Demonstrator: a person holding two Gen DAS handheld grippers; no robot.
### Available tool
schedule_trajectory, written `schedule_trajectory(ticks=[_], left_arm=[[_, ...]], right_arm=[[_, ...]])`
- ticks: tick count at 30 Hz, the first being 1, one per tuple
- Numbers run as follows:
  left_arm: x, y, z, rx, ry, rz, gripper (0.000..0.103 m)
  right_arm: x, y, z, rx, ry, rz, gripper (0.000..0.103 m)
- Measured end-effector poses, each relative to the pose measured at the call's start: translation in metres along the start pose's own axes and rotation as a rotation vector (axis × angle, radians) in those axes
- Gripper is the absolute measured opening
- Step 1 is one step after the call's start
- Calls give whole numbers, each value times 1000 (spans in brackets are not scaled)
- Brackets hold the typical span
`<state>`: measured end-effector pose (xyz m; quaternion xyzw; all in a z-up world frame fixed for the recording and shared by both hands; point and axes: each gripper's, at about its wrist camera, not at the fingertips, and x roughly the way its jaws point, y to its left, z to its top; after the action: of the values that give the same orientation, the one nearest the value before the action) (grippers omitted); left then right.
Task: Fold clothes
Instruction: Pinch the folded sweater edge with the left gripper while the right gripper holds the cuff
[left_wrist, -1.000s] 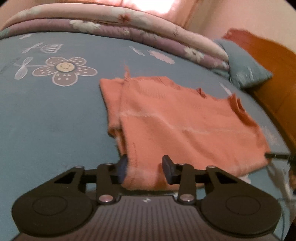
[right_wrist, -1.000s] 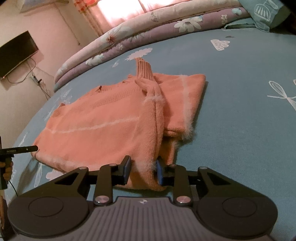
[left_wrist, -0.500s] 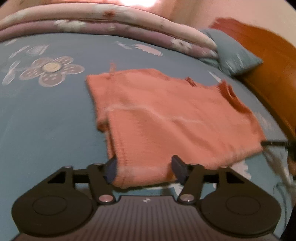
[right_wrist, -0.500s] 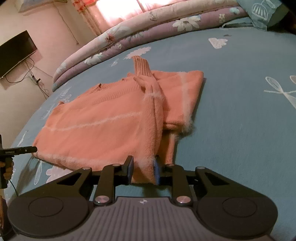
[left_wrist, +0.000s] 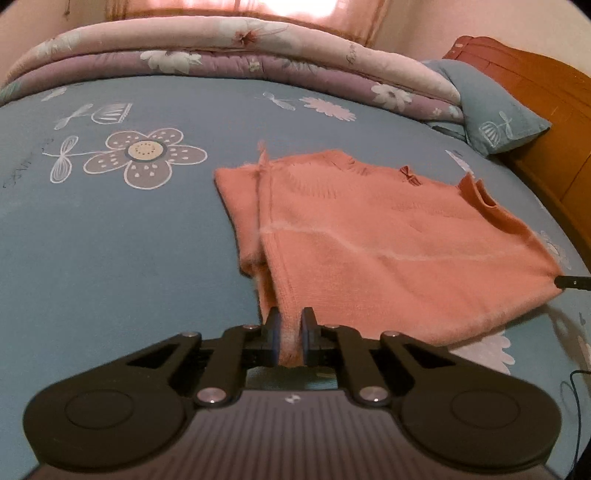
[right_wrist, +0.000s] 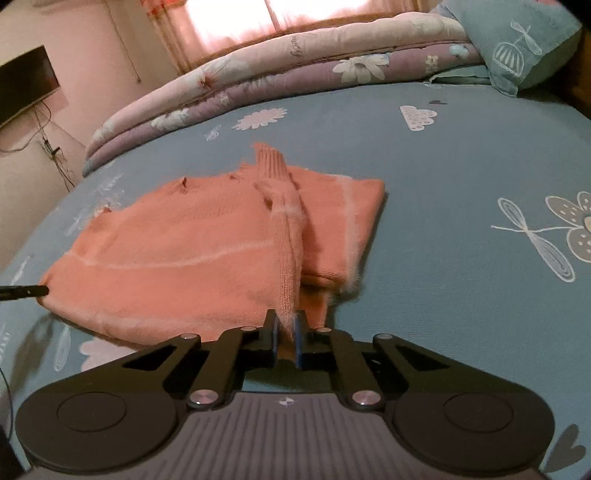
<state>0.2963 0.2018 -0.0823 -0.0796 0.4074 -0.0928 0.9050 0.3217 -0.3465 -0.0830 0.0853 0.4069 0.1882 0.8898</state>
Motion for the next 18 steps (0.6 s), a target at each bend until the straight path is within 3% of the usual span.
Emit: schedule_trajectory(ticks=[3,6,8,11,13,14,15,16,18], left_arm=[[21,7,-9,-33,65,15,9],[21,15,-11,-95,32,-33,12],[19,18,-11,-101,31,-65,17],[20,17,-11,-95,28,-100,33],[22,13,-11,-82,28,-95,31],[23,10,-10,-73,35,-67,29],[23,8,-9,-64,43,-40,18],[24,5,-7,-56,50,-14,13],[22,8,-7,-66,60,2,15]], right_arm=[[24,-9,-15,17,93,-13,10],[19,-17,-19,58,60,60,14],[15,-21,-21,60,50,109,38],[12,-20,-23,25,43,146,45],[14,-14,-25,-14,49,126,44],[15,-11,-25,-27,54,105,28],[16,-7,-23,-40,64,52,11],[16,-4,-22,-47,73,14,9],[7,-7,-22,-3,70,34,9]])
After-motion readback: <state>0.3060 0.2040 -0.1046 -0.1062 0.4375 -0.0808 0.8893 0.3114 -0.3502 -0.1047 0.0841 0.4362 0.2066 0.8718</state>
